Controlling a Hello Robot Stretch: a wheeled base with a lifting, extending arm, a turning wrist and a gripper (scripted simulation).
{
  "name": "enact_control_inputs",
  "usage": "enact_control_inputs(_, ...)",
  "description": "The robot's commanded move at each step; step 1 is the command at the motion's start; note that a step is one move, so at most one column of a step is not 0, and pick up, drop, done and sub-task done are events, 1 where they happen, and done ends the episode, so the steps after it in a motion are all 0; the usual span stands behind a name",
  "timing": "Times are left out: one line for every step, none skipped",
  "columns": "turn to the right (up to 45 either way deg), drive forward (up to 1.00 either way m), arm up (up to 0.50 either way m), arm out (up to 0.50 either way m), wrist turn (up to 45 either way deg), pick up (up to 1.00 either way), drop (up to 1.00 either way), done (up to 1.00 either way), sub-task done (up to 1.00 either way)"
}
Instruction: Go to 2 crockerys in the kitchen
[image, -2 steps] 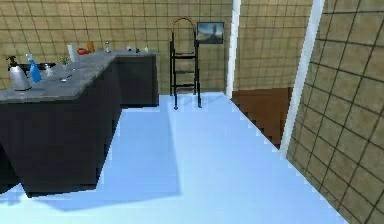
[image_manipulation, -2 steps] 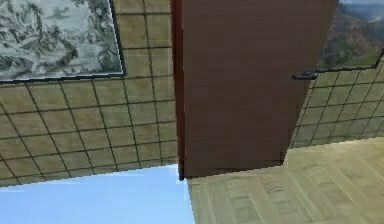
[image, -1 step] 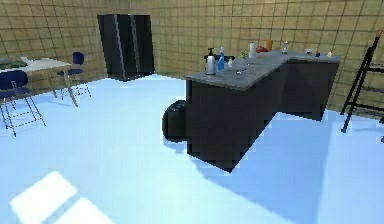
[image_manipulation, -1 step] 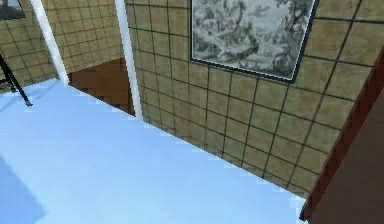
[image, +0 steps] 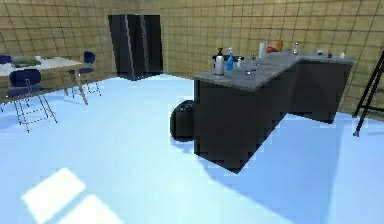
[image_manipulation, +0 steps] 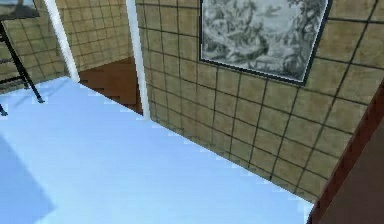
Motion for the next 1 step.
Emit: enact_control_inputs(45.0, 0.00, 0.00, 0.00, 0.0, 0.00, 0.00, 0.00, 0.00)
